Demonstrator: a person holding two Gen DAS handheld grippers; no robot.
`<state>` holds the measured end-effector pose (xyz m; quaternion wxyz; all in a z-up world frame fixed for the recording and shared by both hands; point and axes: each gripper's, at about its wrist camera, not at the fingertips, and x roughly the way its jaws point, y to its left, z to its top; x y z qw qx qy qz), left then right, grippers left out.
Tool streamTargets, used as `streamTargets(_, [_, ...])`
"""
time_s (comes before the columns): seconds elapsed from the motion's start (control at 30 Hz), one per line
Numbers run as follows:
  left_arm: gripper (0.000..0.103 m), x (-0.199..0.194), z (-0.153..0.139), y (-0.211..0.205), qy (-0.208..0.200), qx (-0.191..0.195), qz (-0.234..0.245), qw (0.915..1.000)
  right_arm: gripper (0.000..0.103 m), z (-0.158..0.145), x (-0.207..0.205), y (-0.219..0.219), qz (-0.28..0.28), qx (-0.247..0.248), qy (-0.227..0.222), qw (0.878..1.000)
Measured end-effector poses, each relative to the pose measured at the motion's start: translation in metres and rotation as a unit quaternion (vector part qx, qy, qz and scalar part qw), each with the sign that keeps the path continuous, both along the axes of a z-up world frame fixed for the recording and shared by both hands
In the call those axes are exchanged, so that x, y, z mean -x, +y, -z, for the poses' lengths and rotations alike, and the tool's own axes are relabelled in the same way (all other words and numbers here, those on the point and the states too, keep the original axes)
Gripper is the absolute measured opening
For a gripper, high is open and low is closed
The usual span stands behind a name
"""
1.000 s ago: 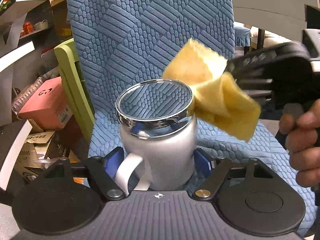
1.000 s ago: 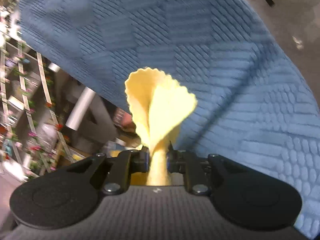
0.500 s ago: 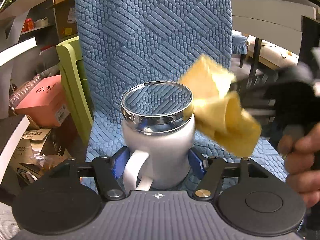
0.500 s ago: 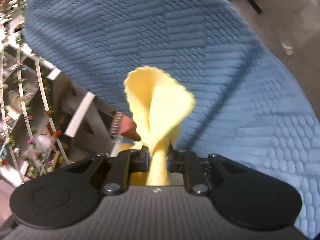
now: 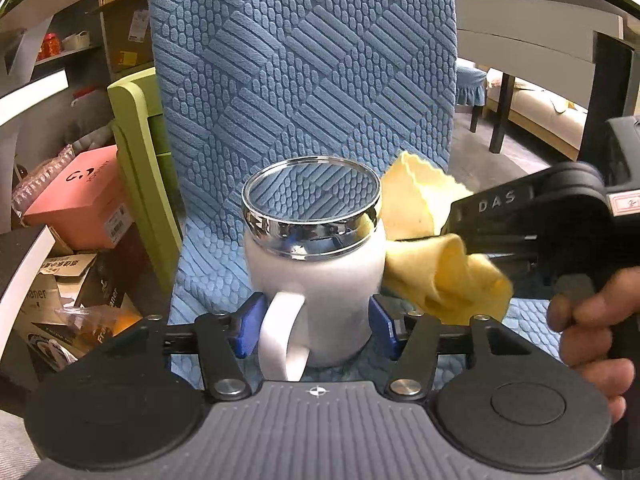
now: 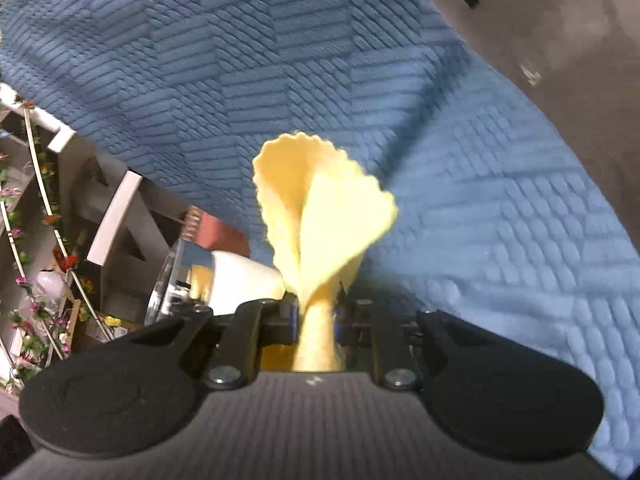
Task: Clean container
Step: 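Rub the yellow cloth along the mug's outer side with the right gripper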
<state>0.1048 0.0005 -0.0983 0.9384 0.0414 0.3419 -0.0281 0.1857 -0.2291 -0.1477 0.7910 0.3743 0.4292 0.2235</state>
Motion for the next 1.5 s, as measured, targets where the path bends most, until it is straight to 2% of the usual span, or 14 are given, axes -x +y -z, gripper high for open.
streamTargets(0.13, [0.053,0.003,-0.001,0.001,0.003,0.005,0.004,1.0000,0.017,-0.020,0.013,-0.002,0.003,-0.019,-0.052,0.998])
streamTargets(0.2, [0.053,0.005,-0.002,0.000,0.005,0.005,0.006,1.0000,0.017,-0.017,0.017,-0.002,0.004,-0.013,-0.044,0.999])
streamTargets(0.33, [0.052,0.005,-0.003,0.002,0.007,0.013,0.005,0.9999,0.017,0.001,0.018,0.001,0.011,-0.010,0.020,1.000])
streamTargets(0.53, [0.052,0.007,-0.002,0.003,0.006,0.016,0.016,0.9997,0.017,-0.010,0.028,-0.008,0.041,-0.077,-0.018,0.996])
streamTargets(0.67, [0.052,0.006,-0.001,0.007,0.009,0.028,0.018,0.9994,0.017,0.007,0.028,-0.001,0.041,-0.046,0.016,0.998])
streamTargets(0.73, [0.052,0.005,-0.001,0.008,0.010,0.032,0.018,0.9993,0.017,0.010,0.026,-0.001,0.046,-0.050,0.026,0.997])
streamTargets(0.87, [0.052,0.003,0.000,0.008,0.010,0.038,0.017,0.9991,0.017,-0.010,0.021,-0.004,0.046,-0.072,-0.034,0.996])
streamTargets(1.0, [0.052,0.000,0.001,0.009,0.013,0.039,0.010,0.9991,0.017,-0.001,0.011,-0.002,0.037,-0.062,-0.025,0.997])
streamTargets(1.1, [0.058,-0.001,0.002,0.008,0.014,0.040,0.006,0.9991,0.017,0.010,0.000,-0.002,0.031,-0.054,0.003,0.998])
streamTargets(1.17, [0.062,-0.002,0.002,0.007,0.012,0.040,0.004,0.9991,0.018,0.003,-0.002,-0.002,0.026,-0.058,-0.017,0.998])
streamTargets(1.23, [0.072,-0.003,0.002,0.005,0.006,0.035,0.004,0.9993,0.018,-0.003,-0.004,-0.005,0.020,-0.078,-0.038,0.996])
streamTargets(1.3, [0.081,-0.003,0.001,0.003,-0.003,0.030,0.003,0.9995,0.018,-0.001,-0.008,-0.005,0.012,-0.073,-0.037,0.997])
streamTargets(1.43, [0.086,-0.005,0.002,0.000,-0.010,0.020,-0.005,0.9997,0.018,0.012,-0.020,-0.005,-0.002,-0.064,-0.010,0.998])
streamTargets(1.5, [0.086,-0.007,0.003,0.000,-0.008,0.019,-0.009,0.9997,0.018,0.007,-0.024,-0.006,-0.013,-0.070,-0.025,0.997])
